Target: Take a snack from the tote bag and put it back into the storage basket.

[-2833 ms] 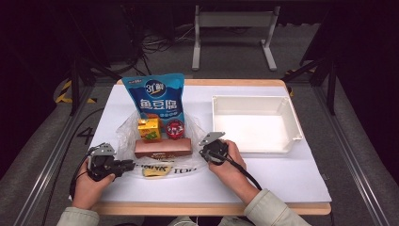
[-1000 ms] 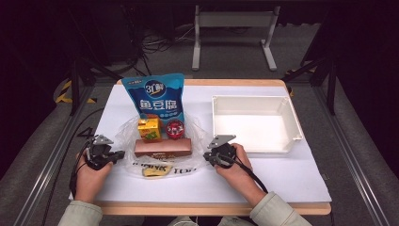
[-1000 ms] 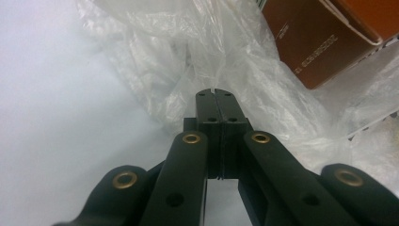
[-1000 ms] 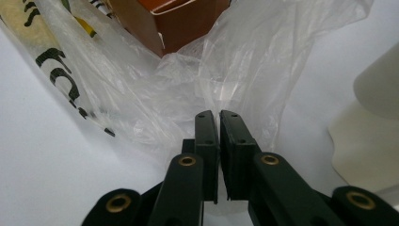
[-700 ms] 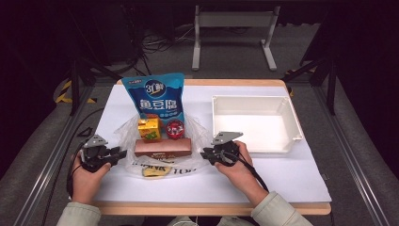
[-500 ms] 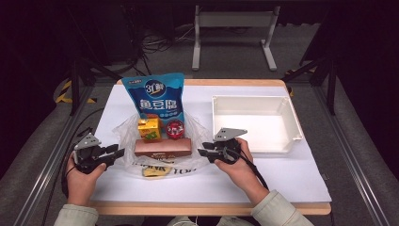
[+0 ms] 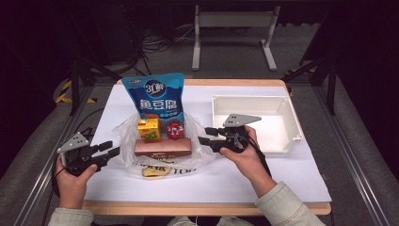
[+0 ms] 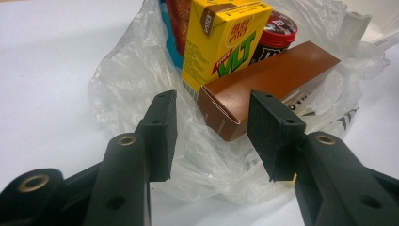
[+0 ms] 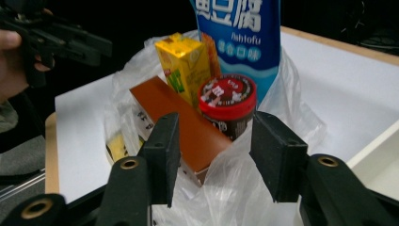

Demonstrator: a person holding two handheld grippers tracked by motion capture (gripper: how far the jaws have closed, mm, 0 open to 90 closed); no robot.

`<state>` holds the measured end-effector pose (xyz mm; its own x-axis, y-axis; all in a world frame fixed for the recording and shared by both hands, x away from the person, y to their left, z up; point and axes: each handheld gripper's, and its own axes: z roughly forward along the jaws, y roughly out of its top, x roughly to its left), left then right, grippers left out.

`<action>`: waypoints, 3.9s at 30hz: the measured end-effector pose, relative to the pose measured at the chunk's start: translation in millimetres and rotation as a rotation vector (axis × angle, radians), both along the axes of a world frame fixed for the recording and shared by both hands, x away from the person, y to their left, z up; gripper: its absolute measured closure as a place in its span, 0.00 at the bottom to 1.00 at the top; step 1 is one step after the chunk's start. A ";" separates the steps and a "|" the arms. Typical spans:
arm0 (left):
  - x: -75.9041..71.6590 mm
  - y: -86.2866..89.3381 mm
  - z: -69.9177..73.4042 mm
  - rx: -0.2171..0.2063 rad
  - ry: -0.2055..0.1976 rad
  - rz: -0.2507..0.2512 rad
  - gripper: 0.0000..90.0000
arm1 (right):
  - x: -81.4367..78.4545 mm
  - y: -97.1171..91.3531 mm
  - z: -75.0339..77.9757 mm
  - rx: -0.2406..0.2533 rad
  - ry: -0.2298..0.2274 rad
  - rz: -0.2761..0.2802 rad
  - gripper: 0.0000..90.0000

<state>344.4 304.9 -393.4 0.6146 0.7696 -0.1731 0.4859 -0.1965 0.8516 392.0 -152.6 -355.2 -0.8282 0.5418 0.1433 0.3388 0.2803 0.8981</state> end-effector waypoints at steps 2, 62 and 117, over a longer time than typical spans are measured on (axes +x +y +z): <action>-0.8 0.5 1.5 -0.007 -0.006 -0.002 0.60 | 2.9 -1.1 6.4 0.006 -0.004 0.007 0.53; 1.5 7.8 -4.9 -0.047 0.009 -0.030 0.58 | 115.6 62.3 75.5 0.024 -0.080 0.114 0.31; 1.6 11.6 -8.7 -0.057 0.025 -0.027 0.58 | 157.0 124.4 34.7 -0.067 -0.158 0.165 0.39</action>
<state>346.0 316.5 -402.1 0.6297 0.7415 -0.2317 0.5021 -0.1609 0.8497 549.0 -28.2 -320.5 -0.9157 0.4009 -0.0265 0.1403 0.3809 0.9139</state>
